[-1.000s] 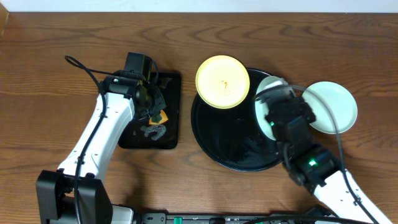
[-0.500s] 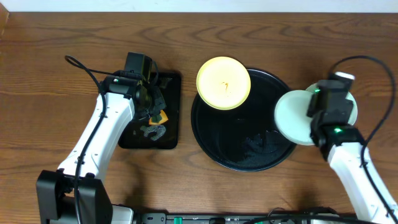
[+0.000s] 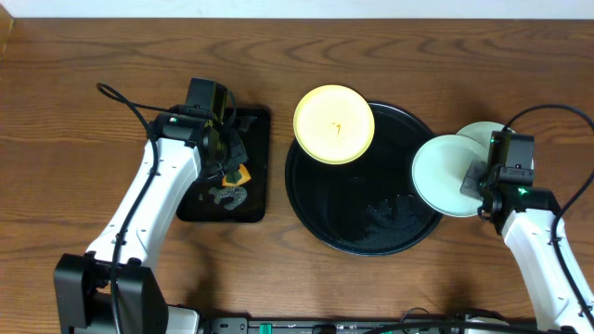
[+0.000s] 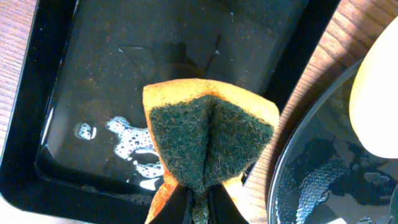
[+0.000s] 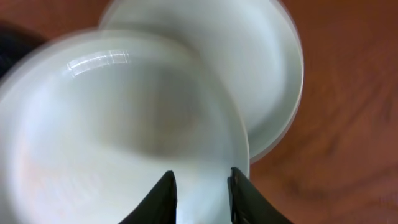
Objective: Clean dirty plates on tray and stack at the side
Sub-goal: 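Carry the pale green plate right and stack it on the first plate, then release the plate and reach the right gripper to the yellow plate rim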
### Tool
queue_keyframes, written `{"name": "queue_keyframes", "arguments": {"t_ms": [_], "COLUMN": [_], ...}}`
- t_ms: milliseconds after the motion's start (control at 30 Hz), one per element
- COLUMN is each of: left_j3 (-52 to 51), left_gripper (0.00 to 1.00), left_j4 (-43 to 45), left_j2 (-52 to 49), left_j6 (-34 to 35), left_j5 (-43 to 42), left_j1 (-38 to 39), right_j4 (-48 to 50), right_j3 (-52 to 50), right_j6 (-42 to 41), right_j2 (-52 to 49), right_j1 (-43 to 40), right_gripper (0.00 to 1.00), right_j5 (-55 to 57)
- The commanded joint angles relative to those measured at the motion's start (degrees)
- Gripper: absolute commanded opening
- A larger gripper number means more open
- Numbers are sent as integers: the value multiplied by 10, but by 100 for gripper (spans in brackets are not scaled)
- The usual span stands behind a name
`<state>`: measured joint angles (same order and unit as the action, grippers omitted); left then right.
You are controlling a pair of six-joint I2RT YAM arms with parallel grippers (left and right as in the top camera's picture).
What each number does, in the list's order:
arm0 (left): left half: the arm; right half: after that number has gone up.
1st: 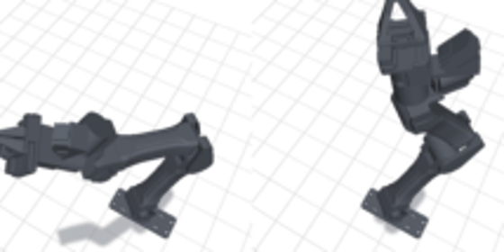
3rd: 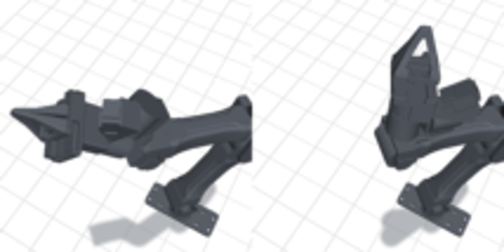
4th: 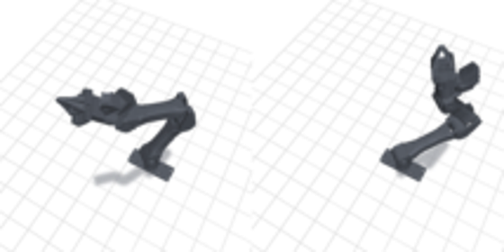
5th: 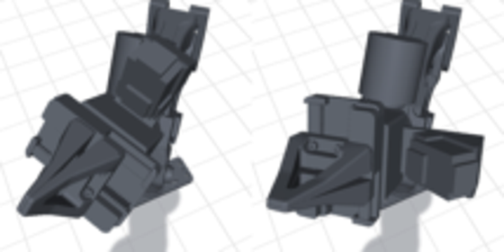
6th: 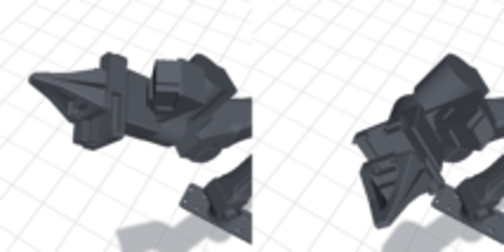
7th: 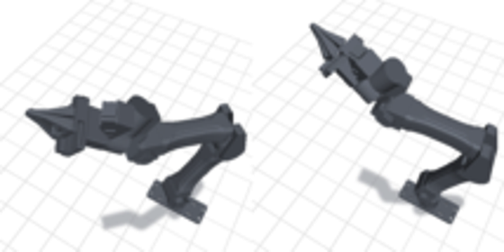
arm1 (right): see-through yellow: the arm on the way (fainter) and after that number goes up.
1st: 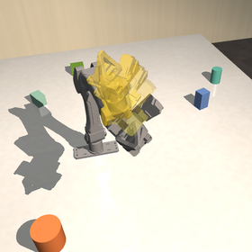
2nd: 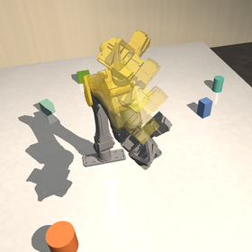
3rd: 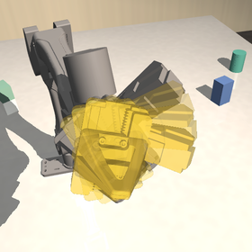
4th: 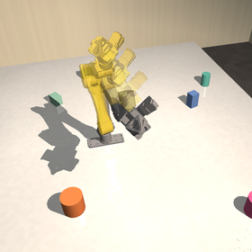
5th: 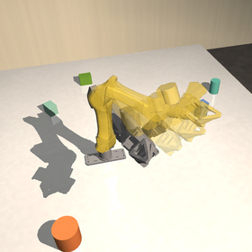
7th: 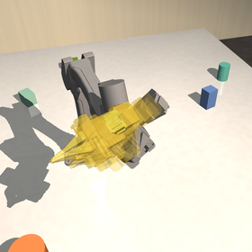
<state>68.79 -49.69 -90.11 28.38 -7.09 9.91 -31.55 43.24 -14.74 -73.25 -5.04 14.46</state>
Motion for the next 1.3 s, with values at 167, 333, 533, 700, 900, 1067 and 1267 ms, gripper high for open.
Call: {"name": "queue_keyframes", "arguments": {"t_ms": [167,333,533,700,900,1067,1267], "left_j3": [-3,-3,-3,-3,-3,-3,-3], "left_gripper": [8,8,8,8,8,8,8], "left_j4": [-2,-2,-2,-4,-4,-4,-4], "left_j2": [7,7,7,7,7,7,7], "left_j6": [-9,-9,-9,-9,-9,-9,-9], "left_j5": [7,7,7,7,7,7,7], "left_j1": [-2,-2,-2,-2,-2,-2,-2], "right_j4": [-82,-73,-92,-107,-97,-60,9], "right_j3": [10,10,9,-2,-7,-7,-7], "right_j6": [-51,49,149,159,159,115,42], "right_j2": [-2,-2,-2,-9,-51,-85,-88], "right_j1": [-3,-1,16,62,108,131,131], "right_gripper": [10,16,13,13,12,11,11], "right_j5": [-88,-341,-529,-488,-471,-364,-141]}}
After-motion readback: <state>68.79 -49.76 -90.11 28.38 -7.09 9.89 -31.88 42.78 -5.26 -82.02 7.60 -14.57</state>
